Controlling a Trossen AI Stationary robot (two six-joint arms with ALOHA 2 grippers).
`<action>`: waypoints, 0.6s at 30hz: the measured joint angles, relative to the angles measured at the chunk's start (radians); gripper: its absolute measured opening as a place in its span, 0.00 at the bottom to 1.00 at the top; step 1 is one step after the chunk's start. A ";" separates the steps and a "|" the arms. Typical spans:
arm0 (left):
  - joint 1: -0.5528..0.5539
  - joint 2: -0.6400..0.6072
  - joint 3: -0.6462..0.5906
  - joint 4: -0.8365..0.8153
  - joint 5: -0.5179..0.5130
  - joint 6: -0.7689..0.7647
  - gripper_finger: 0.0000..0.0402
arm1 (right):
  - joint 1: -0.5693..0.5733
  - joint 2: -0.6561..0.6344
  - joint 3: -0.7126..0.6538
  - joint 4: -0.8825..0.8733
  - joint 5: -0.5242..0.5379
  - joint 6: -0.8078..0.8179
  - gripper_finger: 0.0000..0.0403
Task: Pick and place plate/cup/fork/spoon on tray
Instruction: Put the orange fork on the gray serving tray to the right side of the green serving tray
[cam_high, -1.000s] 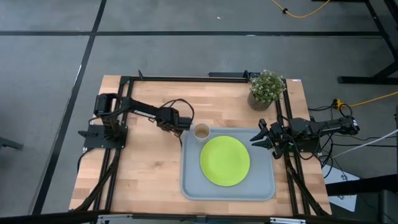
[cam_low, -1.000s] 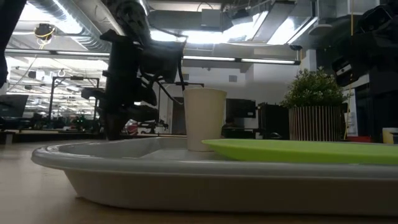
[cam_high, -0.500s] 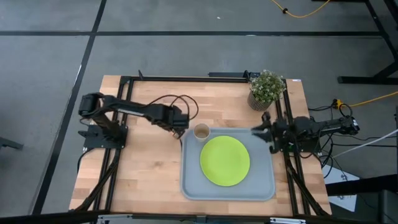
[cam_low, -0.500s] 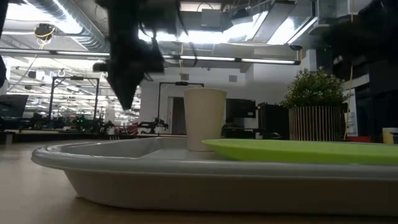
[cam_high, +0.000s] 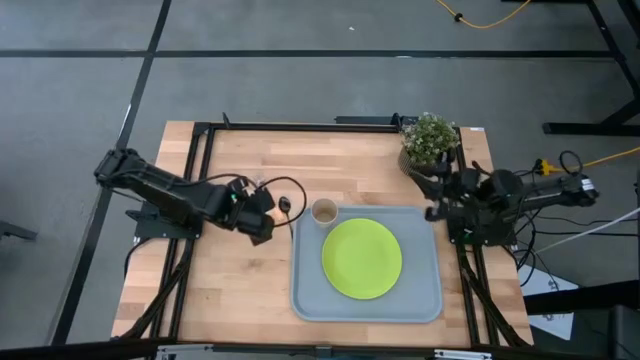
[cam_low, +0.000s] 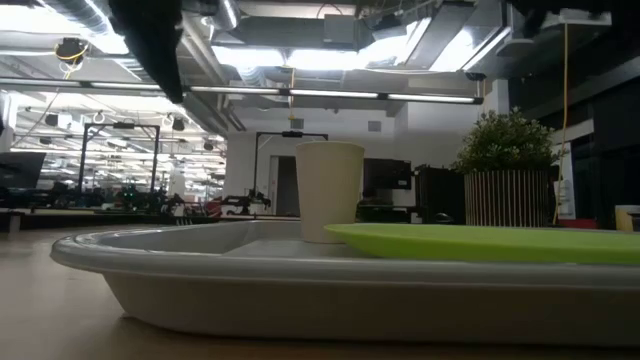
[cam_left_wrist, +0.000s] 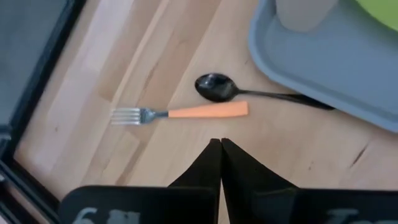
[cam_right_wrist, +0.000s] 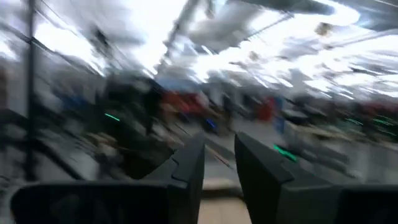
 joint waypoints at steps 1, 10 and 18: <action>-0.013 -0.004 0.000 0.000 -0.012 0.000 0.00 | -0.007 0.058 0.053 -0.030 0.042 -0.012 0.23; -0.110 -0.008 -0.010 -0.010 -0.027 -0.003 0.00 | -0.208 0.597 0.620 -0.456 0.113 0.025 0.23; -0.270 -0.008 -0.096 -0.019 -0.026 -0.166 0.00 | -0.423 1.072 1.172 -0.863 -0.323 0.160 0.23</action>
